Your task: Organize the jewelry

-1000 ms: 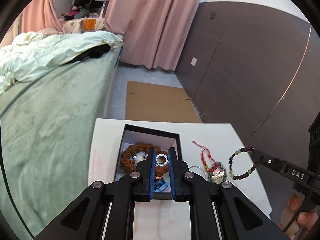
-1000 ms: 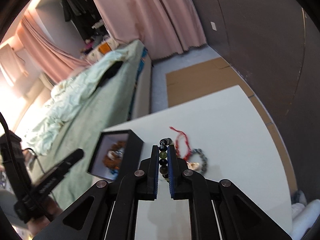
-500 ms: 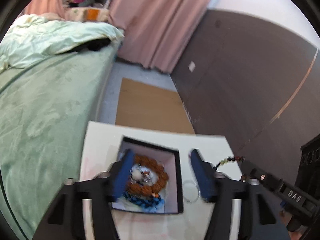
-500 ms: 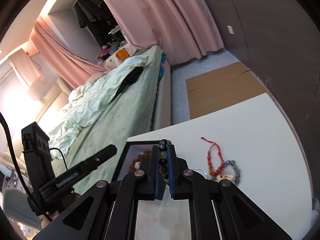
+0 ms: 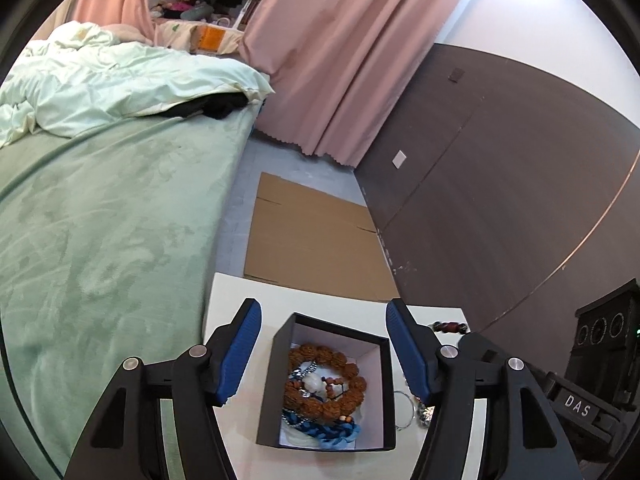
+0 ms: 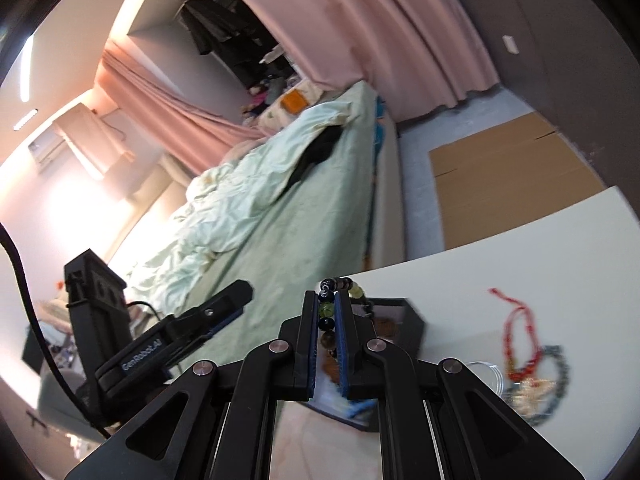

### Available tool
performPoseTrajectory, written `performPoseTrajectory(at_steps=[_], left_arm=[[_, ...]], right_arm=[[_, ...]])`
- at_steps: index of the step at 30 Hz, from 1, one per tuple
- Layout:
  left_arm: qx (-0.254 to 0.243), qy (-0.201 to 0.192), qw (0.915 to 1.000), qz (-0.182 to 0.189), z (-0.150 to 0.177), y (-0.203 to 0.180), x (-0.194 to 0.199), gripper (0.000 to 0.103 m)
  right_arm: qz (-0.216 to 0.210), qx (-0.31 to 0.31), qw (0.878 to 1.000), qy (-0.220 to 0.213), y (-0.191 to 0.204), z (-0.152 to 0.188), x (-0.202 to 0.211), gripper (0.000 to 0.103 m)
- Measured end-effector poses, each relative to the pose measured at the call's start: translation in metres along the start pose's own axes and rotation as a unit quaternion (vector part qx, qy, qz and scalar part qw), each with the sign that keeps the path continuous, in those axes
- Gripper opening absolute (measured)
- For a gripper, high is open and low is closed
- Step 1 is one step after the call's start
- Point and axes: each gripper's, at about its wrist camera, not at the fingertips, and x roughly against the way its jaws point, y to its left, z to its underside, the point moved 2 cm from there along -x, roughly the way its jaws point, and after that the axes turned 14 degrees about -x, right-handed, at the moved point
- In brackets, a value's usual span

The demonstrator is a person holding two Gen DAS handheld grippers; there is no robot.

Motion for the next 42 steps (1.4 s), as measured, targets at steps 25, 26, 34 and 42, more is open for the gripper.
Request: performPoseTrajectory(at_steps=[25,26,34,42], left_arm=[[-0.058,0.005,0.9983,0.005,0.021,-0.053,0.008,0.066],[-0.066,0.009,0.9978,0.008,0.023,-0.060,0.007,0.066],[-0.111,0.022,0.9935,0.012,0.040,-0.097,-0.002,0.064],[-0.154,0.049,0.9866,0.027,0.059,-0.135,-0.017,0.052]], right_arm=[[0.112,-0.060,0.990,-0.056,-0.055,-0.012,0.078,0.042],[0.115,-0.062,0.990,-0.056,-0.057,-0.012,0.083,0.042],[0.138,-0.068,0.987,-0.052,-0.072,-0.008,0.113,0.042],[0.173,-0.104,0.978,-0.047,-0.099,-0.005,0.133,0.042]])
